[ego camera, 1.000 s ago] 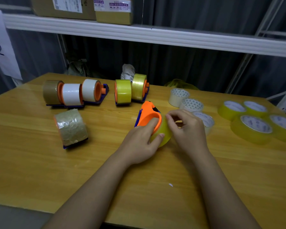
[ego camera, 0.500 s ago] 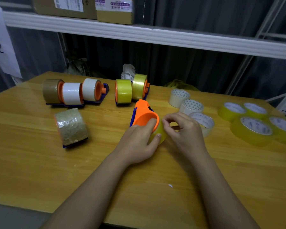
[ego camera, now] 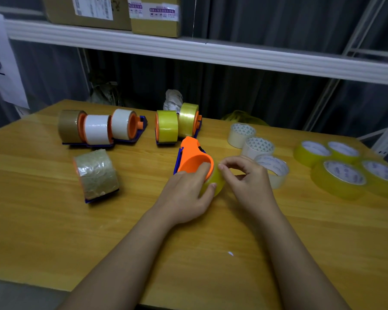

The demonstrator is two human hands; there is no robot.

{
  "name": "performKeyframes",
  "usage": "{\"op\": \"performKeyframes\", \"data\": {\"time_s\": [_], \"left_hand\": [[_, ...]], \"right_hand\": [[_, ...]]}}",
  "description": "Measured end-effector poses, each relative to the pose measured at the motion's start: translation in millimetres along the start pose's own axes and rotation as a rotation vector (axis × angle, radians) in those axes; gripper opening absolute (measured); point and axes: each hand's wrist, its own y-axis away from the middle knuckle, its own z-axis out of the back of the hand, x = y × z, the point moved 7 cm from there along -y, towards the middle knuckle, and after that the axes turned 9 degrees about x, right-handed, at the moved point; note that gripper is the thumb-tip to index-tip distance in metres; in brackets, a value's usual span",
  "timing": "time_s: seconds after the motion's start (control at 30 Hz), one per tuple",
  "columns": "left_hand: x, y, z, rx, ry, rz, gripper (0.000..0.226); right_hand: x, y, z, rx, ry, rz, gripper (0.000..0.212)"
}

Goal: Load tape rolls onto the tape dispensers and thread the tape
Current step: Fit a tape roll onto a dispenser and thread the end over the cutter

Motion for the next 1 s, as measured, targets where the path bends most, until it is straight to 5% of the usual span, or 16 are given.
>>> {"op": "performKeyframes", "data": {"time_s": [0.23,0.53,0.9,1.0], "left_hand": [[-3,1,0,0.004,-0.073,-0.019,0.023],[5,0,2,-0.007,0.092,0.031,0.023],[5,0,5,-0.008,0.076,0.053,0.022],[4,1,5,-0.005,0.087,0.041,0.022]], "right_hand": [[-2,-2,-11,0.093,0.141,-0.026,0.006],[-26,-4,1,-0.020,-0.351,-0.243,0.014],[-7,-1,-7,-0.026,0.092,-0.072,0.014],[-15,-2,-9,-0.011,0.011,-0.160,0.012]]}}
